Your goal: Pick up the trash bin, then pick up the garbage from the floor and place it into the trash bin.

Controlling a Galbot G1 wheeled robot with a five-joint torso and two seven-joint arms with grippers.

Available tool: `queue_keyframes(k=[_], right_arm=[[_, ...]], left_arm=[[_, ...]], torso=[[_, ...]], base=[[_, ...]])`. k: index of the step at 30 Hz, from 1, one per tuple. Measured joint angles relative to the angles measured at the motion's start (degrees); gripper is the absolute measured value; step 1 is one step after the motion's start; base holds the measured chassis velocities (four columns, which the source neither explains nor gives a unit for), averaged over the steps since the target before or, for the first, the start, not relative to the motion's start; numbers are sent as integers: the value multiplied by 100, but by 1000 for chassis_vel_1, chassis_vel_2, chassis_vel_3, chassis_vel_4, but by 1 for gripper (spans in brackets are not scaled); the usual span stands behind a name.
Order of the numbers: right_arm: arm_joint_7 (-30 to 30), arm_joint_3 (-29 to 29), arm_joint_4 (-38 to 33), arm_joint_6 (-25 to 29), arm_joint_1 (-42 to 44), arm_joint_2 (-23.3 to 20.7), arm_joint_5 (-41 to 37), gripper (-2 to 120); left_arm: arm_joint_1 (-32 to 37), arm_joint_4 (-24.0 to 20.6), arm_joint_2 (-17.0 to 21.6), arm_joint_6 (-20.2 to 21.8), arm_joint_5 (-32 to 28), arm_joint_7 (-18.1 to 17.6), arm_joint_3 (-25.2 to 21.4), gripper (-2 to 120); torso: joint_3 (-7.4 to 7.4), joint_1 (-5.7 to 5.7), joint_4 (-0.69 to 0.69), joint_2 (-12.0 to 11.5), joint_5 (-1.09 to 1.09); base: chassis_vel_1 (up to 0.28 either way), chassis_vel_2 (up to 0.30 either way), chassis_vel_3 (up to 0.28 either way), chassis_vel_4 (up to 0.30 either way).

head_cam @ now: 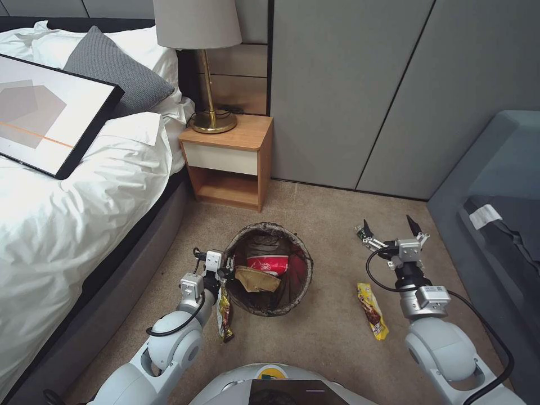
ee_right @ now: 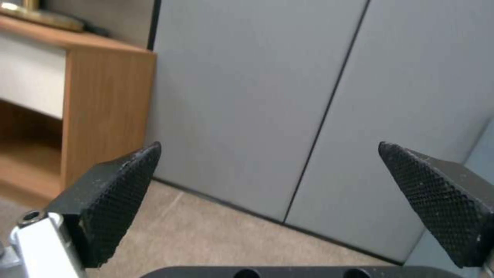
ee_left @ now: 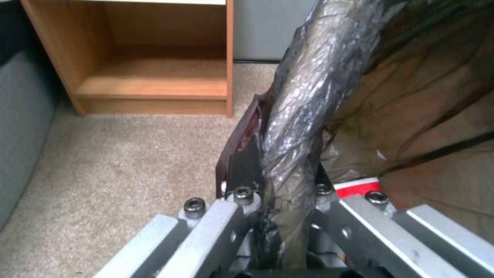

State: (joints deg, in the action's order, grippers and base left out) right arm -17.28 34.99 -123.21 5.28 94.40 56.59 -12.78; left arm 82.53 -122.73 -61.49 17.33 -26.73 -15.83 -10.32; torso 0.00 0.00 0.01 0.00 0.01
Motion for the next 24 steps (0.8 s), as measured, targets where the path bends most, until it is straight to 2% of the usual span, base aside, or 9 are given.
queue_keyframes(k=[9, 24], right_arm=[[115, -59, 111, -178, -54, -513, -431, 100], [156, -282, 275, -272, -200, -779, -597, 100]], left_arm=[[-9, 16, -1, -6, -3, 6, -5, 3], [-25, 52, -7, -16, -6, 12, -2, 3]], torso=[[0, 0, -1, 0, -1], [0, 0, -1, 0, -1]], base=[[0, 0, 0, 0], [0, 0, 0, 0]])
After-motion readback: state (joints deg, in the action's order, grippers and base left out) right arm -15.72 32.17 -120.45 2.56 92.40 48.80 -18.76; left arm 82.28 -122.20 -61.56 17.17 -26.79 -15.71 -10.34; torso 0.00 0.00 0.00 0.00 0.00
